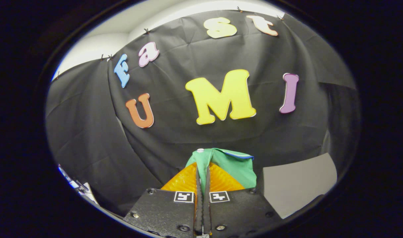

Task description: Put the clothes into the washing machine and then close the washing machine lid.

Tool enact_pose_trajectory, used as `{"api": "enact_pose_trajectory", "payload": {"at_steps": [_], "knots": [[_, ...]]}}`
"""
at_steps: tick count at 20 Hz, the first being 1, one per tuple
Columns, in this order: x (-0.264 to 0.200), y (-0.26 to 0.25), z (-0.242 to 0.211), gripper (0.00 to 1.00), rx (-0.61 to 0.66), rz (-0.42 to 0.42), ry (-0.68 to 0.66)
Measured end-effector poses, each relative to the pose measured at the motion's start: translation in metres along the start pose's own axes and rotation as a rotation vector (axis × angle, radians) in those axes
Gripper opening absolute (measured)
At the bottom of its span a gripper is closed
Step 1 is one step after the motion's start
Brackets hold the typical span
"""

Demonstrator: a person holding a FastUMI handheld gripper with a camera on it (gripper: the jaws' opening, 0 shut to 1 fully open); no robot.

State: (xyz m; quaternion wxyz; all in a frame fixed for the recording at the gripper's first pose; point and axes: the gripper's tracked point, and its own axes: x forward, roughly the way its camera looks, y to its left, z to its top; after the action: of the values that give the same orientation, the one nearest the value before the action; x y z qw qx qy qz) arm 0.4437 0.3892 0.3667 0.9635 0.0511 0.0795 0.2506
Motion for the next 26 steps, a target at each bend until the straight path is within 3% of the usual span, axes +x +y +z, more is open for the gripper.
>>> {"api": "enact_pose_trajectory", "payload": {"at_steps": [12, 19, 26], "knots": [[0.145, 0.024, -0.123, 0.05, 0.033, -0.001, 0.231], [0.208, -0.001, -0.203, 0.05, 0.056, -0.062, 0.399], [0.239, -0.04, -0.29, 0.05, 0.032, -0.159, 0.559]]}}
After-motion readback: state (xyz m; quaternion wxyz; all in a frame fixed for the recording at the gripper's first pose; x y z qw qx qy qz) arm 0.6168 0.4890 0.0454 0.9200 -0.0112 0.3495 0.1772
